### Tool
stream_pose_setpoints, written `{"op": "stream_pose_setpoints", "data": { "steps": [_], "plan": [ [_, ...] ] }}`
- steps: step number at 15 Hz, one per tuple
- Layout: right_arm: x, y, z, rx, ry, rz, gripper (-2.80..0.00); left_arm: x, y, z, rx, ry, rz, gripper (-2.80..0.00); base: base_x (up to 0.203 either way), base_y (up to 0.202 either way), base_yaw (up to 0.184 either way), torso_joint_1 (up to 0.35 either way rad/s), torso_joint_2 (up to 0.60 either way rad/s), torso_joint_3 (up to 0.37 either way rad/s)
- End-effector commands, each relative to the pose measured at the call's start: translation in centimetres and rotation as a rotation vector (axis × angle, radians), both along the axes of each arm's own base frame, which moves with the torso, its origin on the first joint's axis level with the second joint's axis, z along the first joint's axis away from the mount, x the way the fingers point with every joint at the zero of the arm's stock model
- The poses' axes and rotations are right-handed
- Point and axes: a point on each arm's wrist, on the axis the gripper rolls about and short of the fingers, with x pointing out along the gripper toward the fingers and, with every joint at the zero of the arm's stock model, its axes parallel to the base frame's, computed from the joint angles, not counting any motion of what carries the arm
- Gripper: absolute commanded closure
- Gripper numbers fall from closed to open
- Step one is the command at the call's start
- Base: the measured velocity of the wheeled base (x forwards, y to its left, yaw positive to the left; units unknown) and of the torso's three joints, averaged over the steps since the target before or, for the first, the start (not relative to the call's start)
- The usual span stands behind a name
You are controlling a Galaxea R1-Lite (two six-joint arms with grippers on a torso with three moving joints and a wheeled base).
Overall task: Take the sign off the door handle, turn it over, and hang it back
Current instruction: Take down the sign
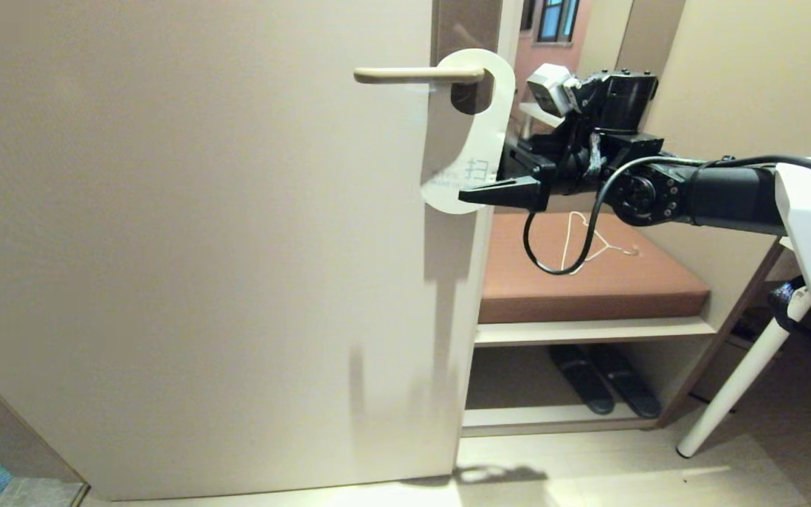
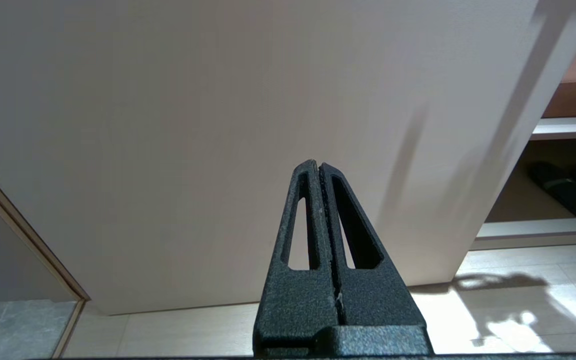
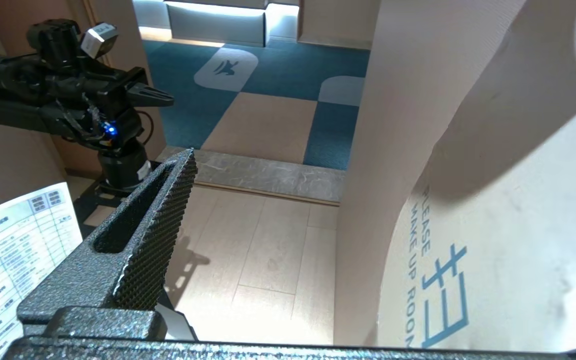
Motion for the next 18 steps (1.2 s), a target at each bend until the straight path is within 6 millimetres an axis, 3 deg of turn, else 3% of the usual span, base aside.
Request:
{"op": "stream_pose_setpoints", "data": {
  "steps": [1, 6, 14, 18],
  "plan": [
    [0.4, -0.5, -0.4, -0.002, 0.006, -0.012, -2.80, 0.0, 0.0, 0.0, -0.001, 0.001, 0.001, 0.00, 0.000, 0.000, 0.000, 0.000, 0.00, 0.000],
    [1.1, -1.7, -1.0, -0.009, 0.039, -0.050, -2.80, 0.0, 0.0, 0.0, -0.001, 0.001, 0.001, 0.00, 0.000, 0.000, 0.000, 0.000, 0.00, 0.000],
    [0.8, -2.1, 0.0, -0.020, 0.177, -0.078, -2.80, 0.0, 0.0, 0.0, -0.001, 0.001, 0.001, 0.00, 0.000, 0.000, 0.000, 0.000, 0.00, 0.000],
    [0.6, -2.1, 0.7, -0.008, 0.158, -0.093, -2.80, 0.0, 0.0, 0.0, -0.001, 0.001, -0.001, 0.00, 0.000, 0.000, 0.000, 0.000, 0.00, 0.000]
  ]
}}
